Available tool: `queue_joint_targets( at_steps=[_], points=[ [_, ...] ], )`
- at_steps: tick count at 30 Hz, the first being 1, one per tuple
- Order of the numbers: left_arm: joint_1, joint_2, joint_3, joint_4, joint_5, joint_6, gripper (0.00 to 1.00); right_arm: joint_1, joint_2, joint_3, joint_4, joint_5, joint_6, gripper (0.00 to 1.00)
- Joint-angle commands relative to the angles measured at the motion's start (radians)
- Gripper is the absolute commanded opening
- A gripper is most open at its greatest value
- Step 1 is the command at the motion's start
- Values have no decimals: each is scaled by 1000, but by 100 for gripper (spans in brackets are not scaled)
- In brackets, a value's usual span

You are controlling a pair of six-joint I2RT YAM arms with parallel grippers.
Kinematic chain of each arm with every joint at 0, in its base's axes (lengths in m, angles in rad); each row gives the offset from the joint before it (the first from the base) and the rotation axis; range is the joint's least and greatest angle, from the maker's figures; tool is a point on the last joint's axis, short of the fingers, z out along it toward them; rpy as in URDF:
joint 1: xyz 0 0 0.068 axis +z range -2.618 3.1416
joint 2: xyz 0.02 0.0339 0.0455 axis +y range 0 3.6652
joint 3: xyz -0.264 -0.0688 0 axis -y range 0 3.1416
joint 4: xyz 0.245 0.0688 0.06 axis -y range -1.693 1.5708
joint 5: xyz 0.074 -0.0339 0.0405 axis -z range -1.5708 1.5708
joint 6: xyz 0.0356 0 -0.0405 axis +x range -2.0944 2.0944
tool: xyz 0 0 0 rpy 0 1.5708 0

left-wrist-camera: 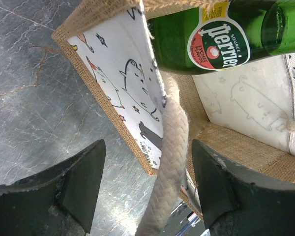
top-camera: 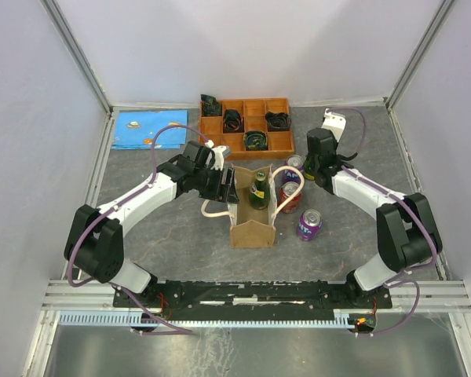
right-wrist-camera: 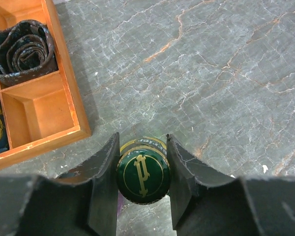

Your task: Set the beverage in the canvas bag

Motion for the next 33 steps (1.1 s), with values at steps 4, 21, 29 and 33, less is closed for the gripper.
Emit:
queue_joint_targets(
  at_steps=[4,21,29,33],
  points=[
    [4,2,23,24,14,13,77,2,-115,31,-16,34,-33,0],
    [5,11,61,21,-8,-1,77,3,-204,317,-107,-58,-115,0],
    [12,-6,60,7,-19,-11,77,17,-252,421,-172,-256,-9,0],
    [27,-9,107,-11,-26,-11,78,42,-279,449,-183,-309,15,0]
  ],
)
